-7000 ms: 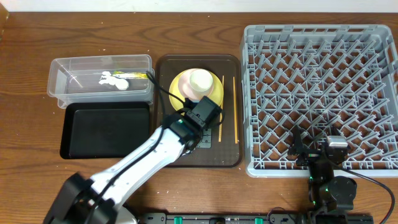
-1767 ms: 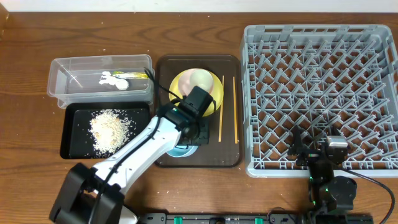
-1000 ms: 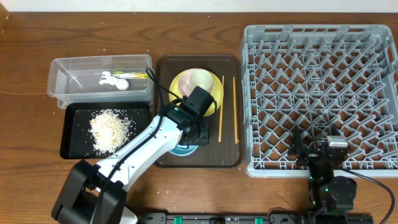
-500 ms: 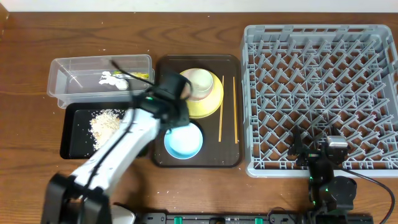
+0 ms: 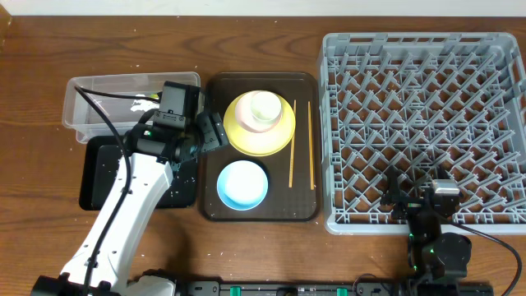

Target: Sort waste into correct bins and load items into the dishwasher rack

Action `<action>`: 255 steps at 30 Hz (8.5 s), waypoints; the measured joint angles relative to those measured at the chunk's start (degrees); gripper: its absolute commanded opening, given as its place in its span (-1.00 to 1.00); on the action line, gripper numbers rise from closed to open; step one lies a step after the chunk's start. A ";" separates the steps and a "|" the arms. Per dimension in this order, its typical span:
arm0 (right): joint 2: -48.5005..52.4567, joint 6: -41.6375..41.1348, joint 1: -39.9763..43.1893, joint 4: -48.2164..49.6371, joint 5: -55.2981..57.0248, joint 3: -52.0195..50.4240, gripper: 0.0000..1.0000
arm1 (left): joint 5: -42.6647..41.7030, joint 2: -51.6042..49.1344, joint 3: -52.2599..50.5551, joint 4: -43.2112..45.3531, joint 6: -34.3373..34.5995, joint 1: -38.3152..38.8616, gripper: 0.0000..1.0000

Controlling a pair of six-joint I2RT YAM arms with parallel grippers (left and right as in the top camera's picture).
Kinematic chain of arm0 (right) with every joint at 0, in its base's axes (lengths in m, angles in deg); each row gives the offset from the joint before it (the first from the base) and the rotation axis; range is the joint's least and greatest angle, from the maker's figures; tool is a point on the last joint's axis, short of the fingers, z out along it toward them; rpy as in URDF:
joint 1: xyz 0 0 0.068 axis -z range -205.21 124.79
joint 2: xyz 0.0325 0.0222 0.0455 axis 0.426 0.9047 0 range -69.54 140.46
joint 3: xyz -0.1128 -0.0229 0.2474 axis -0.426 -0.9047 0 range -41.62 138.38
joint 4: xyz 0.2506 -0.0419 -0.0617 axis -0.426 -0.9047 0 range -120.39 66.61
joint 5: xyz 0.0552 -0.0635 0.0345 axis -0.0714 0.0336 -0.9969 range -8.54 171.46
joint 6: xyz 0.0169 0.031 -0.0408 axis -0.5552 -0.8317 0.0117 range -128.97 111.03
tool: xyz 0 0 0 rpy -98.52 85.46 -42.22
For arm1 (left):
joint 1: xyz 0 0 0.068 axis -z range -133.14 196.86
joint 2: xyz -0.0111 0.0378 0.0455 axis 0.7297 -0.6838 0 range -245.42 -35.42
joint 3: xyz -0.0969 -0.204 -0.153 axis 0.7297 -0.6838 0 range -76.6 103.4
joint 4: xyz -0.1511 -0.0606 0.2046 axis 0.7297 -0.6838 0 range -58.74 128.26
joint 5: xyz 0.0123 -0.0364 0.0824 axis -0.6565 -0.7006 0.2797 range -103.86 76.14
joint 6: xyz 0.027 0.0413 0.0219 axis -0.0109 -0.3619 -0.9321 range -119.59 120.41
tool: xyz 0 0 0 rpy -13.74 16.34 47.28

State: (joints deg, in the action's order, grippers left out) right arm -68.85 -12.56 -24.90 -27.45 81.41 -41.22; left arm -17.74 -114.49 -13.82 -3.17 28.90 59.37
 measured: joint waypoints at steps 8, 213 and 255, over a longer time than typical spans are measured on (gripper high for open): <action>0.00 0.00 0.00 0.00 0.00 0.00 0.98 | 0.02 0.00 0.00 -0.02 0.00 0.00 0.79; 92.52 10.32 -3.82 -30.18 -57.13 84.41 -0.98 | -2.99 15.85 -0.02 -6.05 5.22 -31.65 0.88; 121.13 9.75 11.61 0.92 -86.36 84.26 -0.98 | -3.06 15.82 -0.02 -6.10 5.22 -31.65 0.88</action>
State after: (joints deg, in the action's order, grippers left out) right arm 52.28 -2.81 -13.29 -26.53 -4.95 43.04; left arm -20.80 -98.66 -13.84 -9.26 34.12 27.72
